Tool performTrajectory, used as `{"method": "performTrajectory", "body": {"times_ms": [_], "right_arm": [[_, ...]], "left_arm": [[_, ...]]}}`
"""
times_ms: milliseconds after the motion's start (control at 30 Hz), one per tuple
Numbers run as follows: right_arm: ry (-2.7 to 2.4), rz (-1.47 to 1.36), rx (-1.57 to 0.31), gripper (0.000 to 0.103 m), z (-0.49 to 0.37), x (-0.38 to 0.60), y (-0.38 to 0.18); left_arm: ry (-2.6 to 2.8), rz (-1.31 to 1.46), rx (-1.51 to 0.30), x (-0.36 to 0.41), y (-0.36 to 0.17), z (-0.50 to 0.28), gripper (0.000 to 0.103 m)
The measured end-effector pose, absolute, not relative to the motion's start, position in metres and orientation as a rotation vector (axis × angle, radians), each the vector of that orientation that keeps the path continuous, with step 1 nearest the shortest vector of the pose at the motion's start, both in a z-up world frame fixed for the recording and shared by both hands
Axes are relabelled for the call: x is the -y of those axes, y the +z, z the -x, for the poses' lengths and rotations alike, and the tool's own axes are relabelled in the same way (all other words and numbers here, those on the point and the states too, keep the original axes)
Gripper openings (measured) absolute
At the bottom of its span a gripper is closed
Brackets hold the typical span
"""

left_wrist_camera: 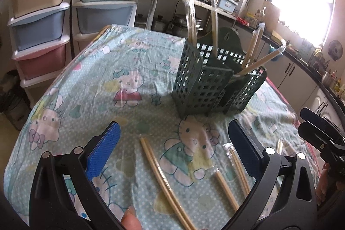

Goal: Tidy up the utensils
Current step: 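Withdraw both open tools from the caddy toward the remaining chopsticks, then lower the left tool onto a loose chopstick while the right tool closes on a wrapped one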

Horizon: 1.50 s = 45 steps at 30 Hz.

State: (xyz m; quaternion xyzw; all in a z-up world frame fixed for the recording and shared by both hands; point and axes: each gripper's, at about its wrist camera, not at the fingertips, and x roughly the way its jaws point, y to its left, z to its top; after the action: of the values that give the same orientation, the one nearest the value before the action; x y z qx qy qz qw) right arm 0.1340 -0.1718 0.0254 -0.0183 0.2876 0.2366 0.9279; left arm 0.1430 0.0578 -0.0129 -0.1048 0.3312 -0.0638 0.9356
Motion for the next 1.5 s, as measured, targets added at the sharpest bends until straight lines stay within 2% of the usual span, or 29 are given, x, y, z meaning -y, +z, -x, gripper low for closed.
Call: {"method": "performTrajectory", "body": {"times_ms": [833,1100,1500], "right_arm": [[0.533,0.063,-0.742,0.075,-0.148,0.152,-0.015],[0.539,0.067,-0.802,0.075,-0.158,0.145,-0.029],[0.551,0.084,-0.876,0.075,-0.175,0.131,-0.048]], "left_arm": [[-0.179,0.240,-0.835,-0.063,-0.057,-0.157,0.092],[-0.181,0.302,-0.886,-0.071,-0.070,-0.169,0.066],[-0.156,0.279,-0.909,-0.074,-0.075,-0.187,0.060]]}}
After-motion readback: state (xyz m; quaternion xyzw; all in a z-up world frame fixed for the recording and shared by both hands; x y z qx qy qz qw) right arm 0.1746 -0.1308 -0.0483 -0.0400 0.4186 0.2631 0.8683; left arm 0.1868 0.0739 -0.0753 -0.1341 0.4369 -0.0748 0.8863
